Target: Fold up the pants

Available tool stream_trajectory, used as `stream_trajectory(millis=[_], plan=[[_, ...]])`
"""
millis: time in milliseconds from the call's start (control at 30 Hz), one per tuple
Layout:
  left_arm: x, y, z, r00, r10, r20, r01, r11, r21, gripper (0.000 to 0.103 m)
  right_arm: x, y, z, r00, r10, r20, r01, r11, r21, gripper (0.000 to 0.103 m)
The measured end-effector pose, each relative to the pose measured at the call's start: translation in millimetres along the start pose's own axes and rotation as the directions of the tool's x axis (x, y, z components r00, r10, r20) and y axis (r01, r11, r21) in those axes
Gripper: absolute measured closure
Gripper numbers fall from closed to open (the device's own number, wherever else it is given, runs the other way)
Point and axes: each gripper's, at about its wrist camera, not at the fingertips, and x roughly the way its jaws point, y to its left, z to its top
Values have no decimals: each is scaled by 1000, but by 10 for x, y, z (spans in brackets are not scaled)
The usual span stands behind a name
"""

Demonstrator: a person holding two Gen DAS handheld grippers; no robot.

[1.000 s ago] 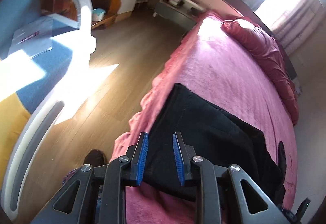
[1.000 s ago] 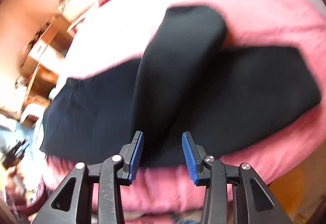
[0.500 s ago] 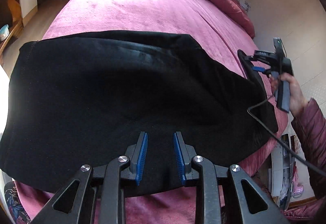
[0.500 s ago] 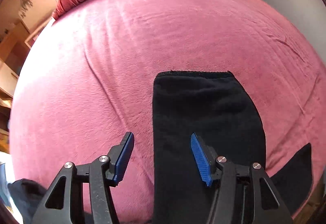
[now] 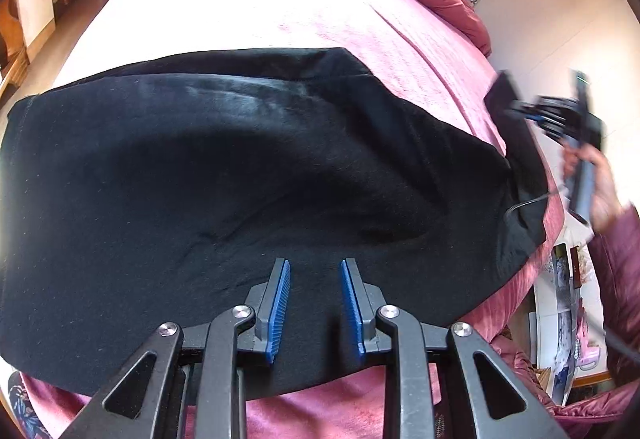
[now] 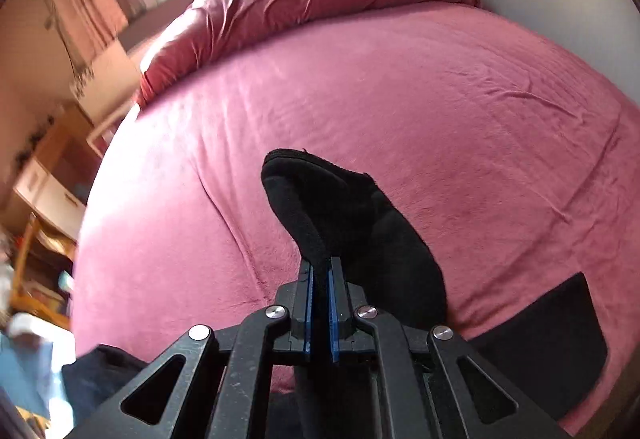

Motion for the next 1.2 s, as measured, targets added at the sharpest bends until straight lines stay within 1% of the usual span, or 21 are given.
stream_trajectory(millis=[67, 133, 200, 233, 333, 467, 533, 633, 667, 733, 767, 800, 867, 900, 967, 1067, 1167, 1200], plan=[[5, -41, -7, 1000, -5, -1, 5, 1000, 6, 76, -371, -333, -57, 997, 45, 66, -52, 994, 99, 97], [33, -102, -16, 1000, -9, -6, 9, 1000, 9, 76, -711, -738, -168, 988, 87, 129, -111, 974, 197, 97], [74, -161, -15, 1000, -15, -7, 15, 1000, 12, 76, -956, -1099, -341, 981, 98, 167, -142, 950, 278, 97], [87, -185, -21, 1000, -16, -10, 16, 1000, 15, 76, -1032, -1277, -449, 980, 90, 177, -143, 937, 317, 97], [197, -346, -14, 1000, -12, -20, 12, 1000, 15, 76, -996, -1841, -820, 985, 58, 164, -127, 885, 447, 97], [213, -435, -8, 1000, -2, -30, 3, 1000, 24, 76, -765, -2368, -1313, 994, 20, 112, -82, 807, 584, 97], [216, -469, 11, 1000, 6, -31, -5, 1000, 23, 76, -636, -2484, -1485, 996, 22, 92, -74, 782, 619, 97], [218, -525, 25, 999, 14, -35, -13, 1000, 24, 76, -518, -2606, -1648, 997, 36, 64, -69, 759, 647, 96], [214, -542, 30, 999, 18, -38, -17, 1000, 25, 76, -510, -2627, -1684, 996, 50, 71, -84, 753, 653, 92], [235, -578, 33, 999, 25, -44, -24, 999, 29, 76, -538, -2647, -1695, 994, 63, 90, -107, 740, 664, 91], [239, -595, 43, 999, 29, -47, -27, 999, 31, 76, -570, -2654, -1678, 992, 69, 102, -120, 733, 670, 88], [242, -611, 54, 998, 31, -49, -29, 999, 33, 76, -587, -2678, -1663, 992, 60, 113, -121, 728, 675, 79], [262, -637, 50, 998, 33, -55, -31, 999, 38, 76, -654, -2696, -1579, 990, 50, 130, -127, 719, 684, 73], [280, -651, 54, 998, 35, -58, -33, 999, 42, 76, -638, -2730, -1554, 990, 35, 138, -122, 711, 692, 72], [314, -676, 52, 997, 38, -63, -35, 998, 44, 76, -593, -2774, -1485, 993, 17, 119, -96, 705, 703, 72], [359, -695, 62, 997, 44, -70, -41, 998, 44, 76, -597, -2751, -1345, 996, -16, 85, -47, 729, 683, 96], [374, -697, 90, 997, 44, -63, -41, 998, 49, 76, -735, -2691, -1271, 994, -33, 104, -41, 772, 634, 96], [376, -700, 91, 997, 45, -62, -42, 998, 51, 76, -776, -2708, -1315, 994, -43, 98, -28, 781, 623, 96]])
